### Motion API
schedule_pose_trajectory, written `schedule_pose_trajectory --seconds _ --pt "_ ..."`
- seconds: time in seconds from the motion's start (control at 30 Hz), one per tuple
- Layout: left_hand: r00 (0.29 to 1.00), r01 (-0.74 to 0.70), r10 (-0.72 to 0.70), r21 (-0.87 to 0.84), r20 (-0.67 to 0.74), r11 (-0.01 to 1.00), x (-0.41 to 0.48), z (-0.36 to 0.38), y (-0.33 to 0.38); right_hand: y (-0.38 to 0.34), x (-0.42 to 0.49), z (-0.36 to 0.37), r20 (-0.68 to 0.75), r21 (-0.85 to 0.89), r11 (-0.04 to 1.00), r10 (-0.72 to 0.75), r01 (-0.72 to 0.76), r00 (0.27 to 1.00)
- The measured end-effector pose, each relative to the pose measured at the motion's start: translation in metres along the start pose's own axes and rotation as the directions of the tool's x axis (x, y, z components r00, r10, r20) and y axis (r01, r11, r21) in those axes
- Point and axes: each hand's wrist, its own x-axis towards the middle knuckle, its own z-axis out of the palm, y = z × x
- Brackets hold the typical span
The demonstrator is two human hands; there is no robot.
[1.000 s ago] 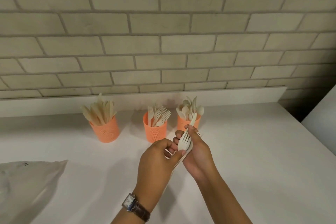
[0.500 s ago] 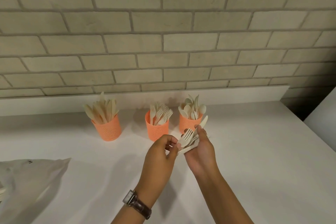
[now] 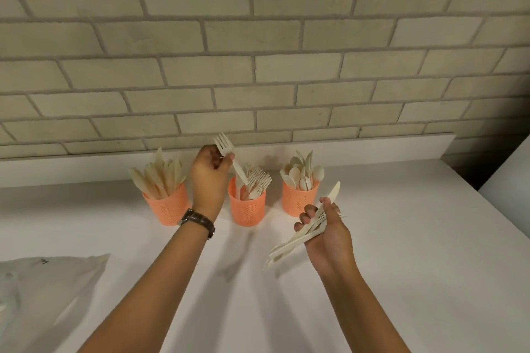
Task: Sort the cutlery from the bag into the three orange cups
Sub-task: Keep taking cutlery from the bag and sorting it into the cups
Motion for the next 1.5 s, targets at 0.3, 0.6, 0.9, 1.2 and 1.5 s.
schedule_pose_trajectory --seconds 0.3,0.6,0.9,1.2,1.5 --pt "0.992 0.031 -0.060 0.248 0.113 0.968 -0.024 0.001 -0.031 0.003 0.003 0.003 0.022 0.002 0.999 0.032 -0.032 0.999" --pt "0.755 -0.331 0.076 0.279 0.651 0.902 -0.119 -0.010 0.027 0.009 -0.001 0.009 0.033 -0.022 0.996 0.082 -0.081 0.996" --pt "0.651 -0.740 0.330 0.473 0.684 0.479 -0.131 0.012 0.018 0.006 0.000 0.004 0.093 -0.027 0.991 0.133 -0.131 0.987" --pt "0.698 -0.685 0.252 0.522 0.670 0.508 -0.129 0.021 0.021 0.006 0.004 -0.001 0.100 0.142 0.977 0.147 -0.161 0.984" --pt "0.670 -0.701 0.255 0.482 0.697 0.525 -0.123 0.019 0.015 -0.001 0.001 -0.012 0.149 0.239 0.940 0.211 -0.243 0.966"
